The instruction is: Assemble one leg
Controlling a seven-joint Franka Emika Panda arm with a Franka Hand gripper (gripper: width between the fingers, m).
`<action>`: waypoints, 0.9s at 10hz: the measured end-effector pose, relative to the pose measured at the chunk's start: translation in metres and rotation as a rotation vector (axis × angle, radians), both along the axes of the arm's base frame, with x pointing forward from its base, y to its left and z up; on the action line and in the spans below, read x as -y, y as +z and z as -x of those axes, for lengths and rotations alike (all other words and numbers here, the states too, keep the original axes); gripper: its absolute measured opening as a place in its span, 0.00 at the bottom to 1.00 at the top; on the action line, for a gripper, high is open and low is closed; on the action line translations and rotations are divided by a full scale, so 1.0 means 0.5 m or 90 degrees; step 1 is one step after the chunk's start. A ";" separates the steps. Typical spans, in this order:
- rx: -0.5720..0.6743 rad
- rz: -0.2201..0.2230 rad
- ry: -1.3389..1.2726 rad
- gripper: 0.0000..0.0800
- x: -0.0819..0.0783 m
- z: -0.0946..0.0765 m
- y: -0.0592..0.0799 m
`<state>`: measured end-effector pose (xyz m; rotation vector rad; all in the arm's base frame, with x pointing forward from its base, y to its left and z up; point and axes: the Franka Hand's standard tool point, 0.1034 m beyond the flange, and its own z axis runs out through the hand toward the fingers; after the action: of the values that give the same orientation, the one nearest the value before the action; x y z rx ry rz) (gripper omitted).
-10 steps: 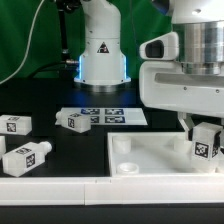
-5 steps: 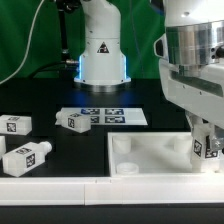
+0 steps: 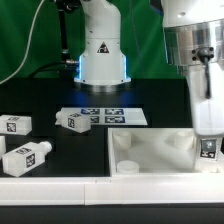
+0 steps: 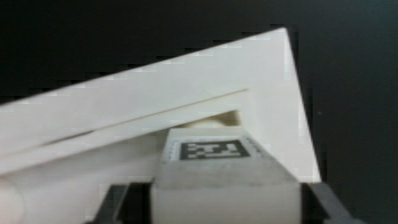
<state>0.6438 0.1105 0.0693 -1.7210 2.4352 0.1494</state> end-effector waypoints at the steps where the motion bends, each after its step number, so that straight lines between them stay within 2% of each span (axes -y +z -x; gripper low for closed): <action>1: 0.001 0.002 -0.006 0.36 0.001 0.000 0.000; 4: 0.002 0.002 0.005 0.37 0.000 0.001 -0.001; 5: 0.004 0.003 0.012 0.62 -0.001 0.001 0.000; 6: 0.018 0.004 0.056 0.62 -0.002 -0.004 0.017; 7: 0.037 0.003 0.096 0.77 -0.003 -0.009 0.052; 9: 0.046 -0.005 0.151 0.80 -0.010 -0.014 0.109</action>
Offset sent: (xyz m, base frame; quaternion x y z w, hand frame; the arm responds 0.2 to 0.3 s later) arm 0.0000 0.0000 0.0000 0.0000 0.0000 0.0000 1.0000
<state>0.6506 0.1155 0.1236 -1.9706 2.1722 0.1216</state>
